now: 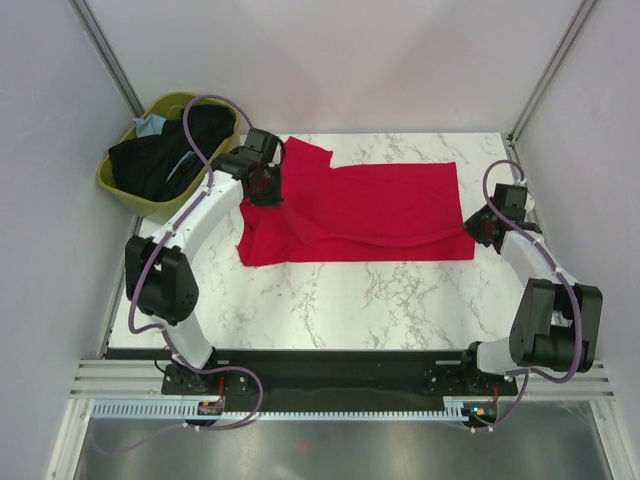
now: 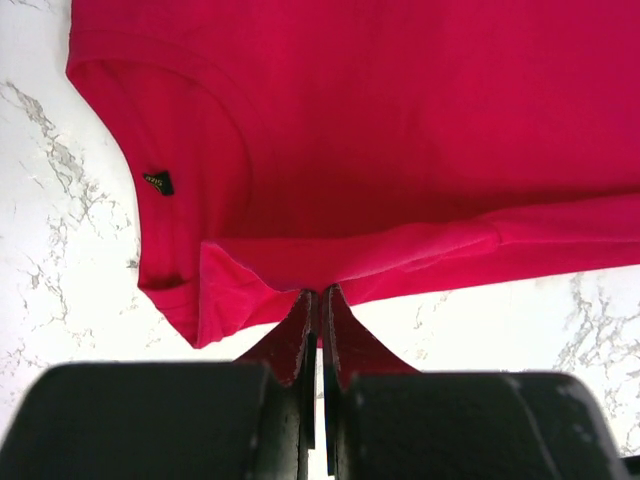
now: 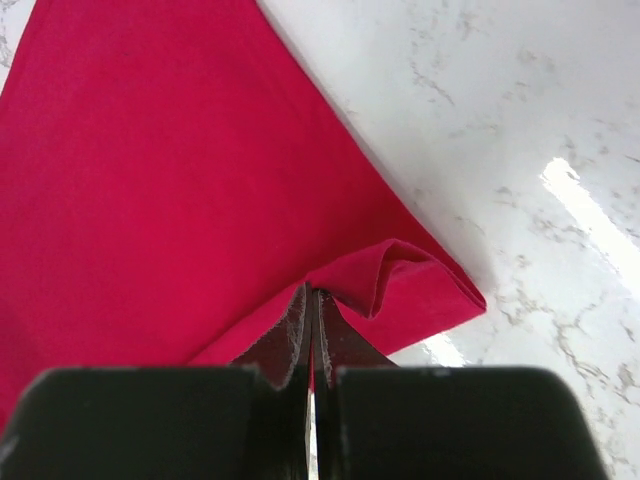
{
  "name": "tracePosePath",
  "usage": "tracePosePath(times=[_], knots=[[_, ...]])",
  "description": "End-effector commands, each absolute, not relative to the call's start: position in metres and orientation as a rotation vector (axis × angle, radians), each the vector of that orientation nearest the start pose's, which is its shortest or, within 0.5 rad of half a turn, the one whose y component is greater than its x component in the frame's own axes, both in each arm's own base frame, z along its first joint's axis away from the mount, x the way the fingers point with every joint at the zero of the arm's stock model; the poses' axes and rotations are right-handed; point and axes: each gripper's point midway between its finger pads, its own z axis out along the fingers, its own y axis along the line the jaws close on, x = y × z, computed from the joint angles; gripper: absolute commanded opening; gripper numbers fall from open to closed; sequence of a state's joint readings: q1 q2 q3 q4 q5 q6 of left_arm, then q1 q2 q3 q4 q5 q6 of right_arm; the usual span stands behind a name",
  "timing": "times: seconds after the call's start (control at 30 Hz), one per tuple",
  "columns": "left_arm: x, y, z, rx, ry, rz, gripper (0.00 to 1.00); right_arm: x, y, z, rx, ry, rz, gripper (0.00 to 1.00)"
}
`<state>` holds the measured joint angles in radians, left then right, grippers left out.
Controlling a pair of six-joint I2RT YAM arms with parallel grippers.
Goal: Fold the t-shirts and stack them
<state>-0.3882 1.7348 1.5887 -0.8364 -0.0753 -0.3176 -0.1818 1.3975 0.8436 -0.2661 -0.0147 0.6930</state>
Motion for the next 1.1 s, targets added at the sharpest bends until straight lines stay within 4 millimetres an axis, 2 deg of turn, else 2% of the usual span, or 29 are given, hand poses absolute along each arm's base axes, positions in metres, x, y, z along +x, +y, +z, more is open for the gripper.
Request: tracePosePath(times=[0.0,0.07,0.1,0.2,0.23,0.27,0.3,0.37,0.4,0.43,0.47,0.5,0.53,0.6,0.63,0.67,0.7,0.73,0.77,0.8,0.83,0.87,0.9,0.93,0.97,1.0,1.03,1.07], knots=[[0.405,-0.154,0.170,0.100,2.546,-0.154,0.02,0.392,-0.034,0.117,0.965,2.111,0.285,0.00],[0.410,-0.151,0.162,0.090,2.569,-0.136,0.02,0.397,-0.032,0.110,0.966,2.134,0.283,0.00],[0.413,-0.149,0.162,0.082,2.567,-0.134,0.02,0.401,-0.034,0.111,0.966,2.126,0.259,0.00],[0.422,-0.144,0.158,0.076,2.574,-0.098,0.02,0.407,-0.036,0.099,0.981,2.155,0.220,0.00],[0.424,-0.139,0.157,0.064,2.579,-0.062,0.02,0.407,-0.038,0.088,1.001,2.174,0.203,0.00],[0.427,-0.134,0.156,0.050,2.580,-0.041,0.02,0.410,-0.039,0.086,1.008,2.174,0.197,0.00],[0.435,-0.133,0.153,0.046,2.585,-0.028,0.02,0.412,-0.041,0.074,1.025,2.196,0.174,0.00],[0.450,-0.123,0.154,0.015,2.579,0.006,0.02,0.422,-0.043,0.070,1.022,2.206,0.161,0.00],[0.451,-0.121,0.133,0.015,2.642,0.014,0.05,0.424,-0.043,0.055,1.028,2.244,0.149,0.05],[0.453,-0.122,0.122,0.017,2.684,-0.011,0.15,0.429,-0.043,0.050,1.031,2.252,0.149,0.10],[0.453,-0.117,0.112,-0.004,2.738,-0.045,0.33,0.440,-0.044,0.055,1.022,2.252,0.155,0.19],[0.463,-0.121,0.123,-0.007,2.736,-0.093,0.66,0.442,-0.043,0.042,1.006,2.303,0.147,0.32],[0.462,-0.120,0.107,-0.012,2.796,-0.075,0.73,0.445,-0.043,0.041,1.005,2.315,0.141,0.55],[0.461,-0.117,0.112,-0.043,2.790,-0.054,0.84,0.449,-0.045,0.054,0.991,2.304,0.132,0.65],[0.459,-0.116,0.116,-0.055,2.773,-0.053,0.85,0.448,-0.048,0.062,0.990,2.284,0.119,0.79],[0.458,-0.116,0.140,-0.071,2.711,-0.081,0.86,0.445,-0.055,0.069,0.998,2.257,0.074,0.84],[0.453,-0.115,0.138,-0.096,2.702,-0.085,0.86,0.445,-0.058,0.089,0.987,2.210,0.072,0.86],[0.450,-0.114,0.144,-0.113,2.678,-0.088,0.86,0.443,-0.059,0.099,0.977,2.191,0.066,0.87],[0.443,-0.112,0.175,-0.131,2.602,-0.114,0.86,0.436,-0.060,0.102,0.963,2.195,0.048,0.88],[0.435,-0.110,0.164,-0.168,2.599,-0.118,0.86,0.432,-0.060,0.119,0.947,2.163,0.053,0.88],[0.428,-0.110,0.171,-0.185,2.568,-0.145,0.86,0.426,-0.060,0.123,0.944,2.156,0.053,0.88],[0.420,-0.110,0.173,-0.204,2.549,-0.165,0.86,0.413,-0.058,0.113,0.949,2.179,0.045,0.89],[0.405,-0.110,0.176,-0.237,2.496,-0.210,0.86,0.406,-0.058,0.121,0.939,2.161,0.050,0.90],[0.394,-0.109,0.171,-0.249,2.490,-0.234,0.86,0.399,-0.056,0.116,0.939,2.173,0.052,0.91],[0.386,-0.111,0.165,-0.247,2.483,-0.267,0.86,0.385,-0.052,0.100,0.929,2.216,0.048,0.91],[0.360,-0.107,0.145,-0.254,2.515,-0.274,0.86,0.377,-0.051,0.098,0.925,2.223,0.073,0.92],[0.355,-0.111,0.138,-0.256,2.508,-0.314,0.86,0.373,-0.048,0.093,0.919,2.229,0.102,0.92],[0.347,-0.110,0.131,-0.271,2.512,-0.322,0.86,0.356,-0.044,0.071,0.931,2.274,0.120,0.91]])
